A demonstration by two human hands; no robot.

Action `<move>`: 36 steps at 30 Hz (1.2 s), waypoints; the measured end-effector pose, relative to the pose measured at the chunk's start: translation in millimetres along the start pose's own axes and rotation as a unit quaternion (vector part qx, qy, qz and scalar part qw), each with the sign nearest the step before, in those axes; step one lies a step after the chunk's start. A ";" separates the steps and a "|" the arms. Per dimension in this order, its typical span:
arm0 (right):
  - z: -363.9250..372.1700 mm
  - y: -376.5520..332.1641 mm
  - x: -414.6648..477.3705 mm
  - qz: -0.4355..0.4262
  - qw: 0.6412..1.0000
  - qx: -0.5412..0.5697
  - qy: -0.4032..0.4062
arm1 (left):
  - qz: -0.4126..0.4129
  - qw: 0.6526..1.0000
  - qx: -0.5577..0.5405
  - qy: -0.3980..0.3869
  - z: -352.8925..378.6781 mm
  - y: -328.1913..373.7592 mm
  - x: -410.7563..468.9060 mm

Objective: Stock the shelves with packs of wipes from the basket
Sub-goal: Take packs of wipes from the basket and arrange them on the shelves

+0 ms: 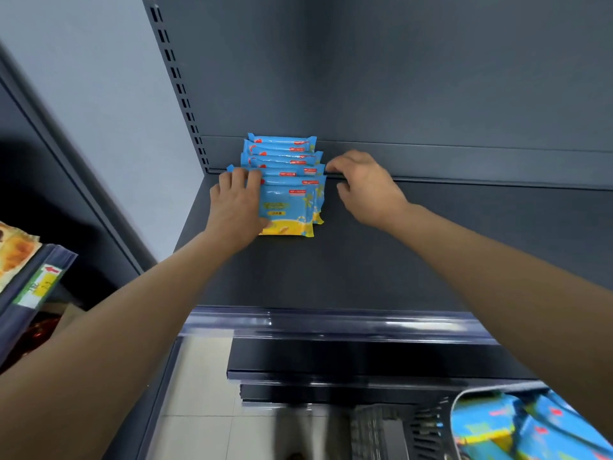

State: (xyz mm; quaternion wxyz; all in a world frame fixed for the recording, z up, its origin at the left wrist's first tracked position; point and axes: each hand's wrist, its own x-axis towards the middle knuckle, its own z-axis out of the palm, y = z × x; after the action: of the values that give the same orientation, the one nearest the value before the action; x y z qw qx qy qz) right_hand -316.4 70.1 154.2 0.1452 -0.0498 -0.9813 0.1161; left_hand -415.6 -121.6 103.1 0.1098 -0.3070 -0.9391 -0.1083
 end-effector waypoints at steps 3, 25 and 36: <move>-7.6 -2.7 -15.2 -0.004 1.000 -0.007 0.004 | -0.005 0.999 0.033 0.003 -6.8 7.8 -9.2; -121.0 71.5 -318.5 0.005 0.983 -0.159 0.088 | 0.265 0.950 -0.121 0.112 -66.3 290.1 -209.9; -58.5 178.3 -449.9 0.155 0.954 -0.153 -0.207 | 0.278 0.941 0.010 -0.194 59.5 352.3 -257.4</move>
State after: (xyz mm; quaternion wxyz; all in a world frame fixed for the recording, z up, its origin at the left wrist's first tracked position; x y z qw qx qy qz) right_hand 141.1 196.1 42.5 -0.0900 -0.1976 -0.9761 -0.0065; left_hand -9.7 29.8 24.1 -0.0457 -0.5695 -0.8207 -0.0020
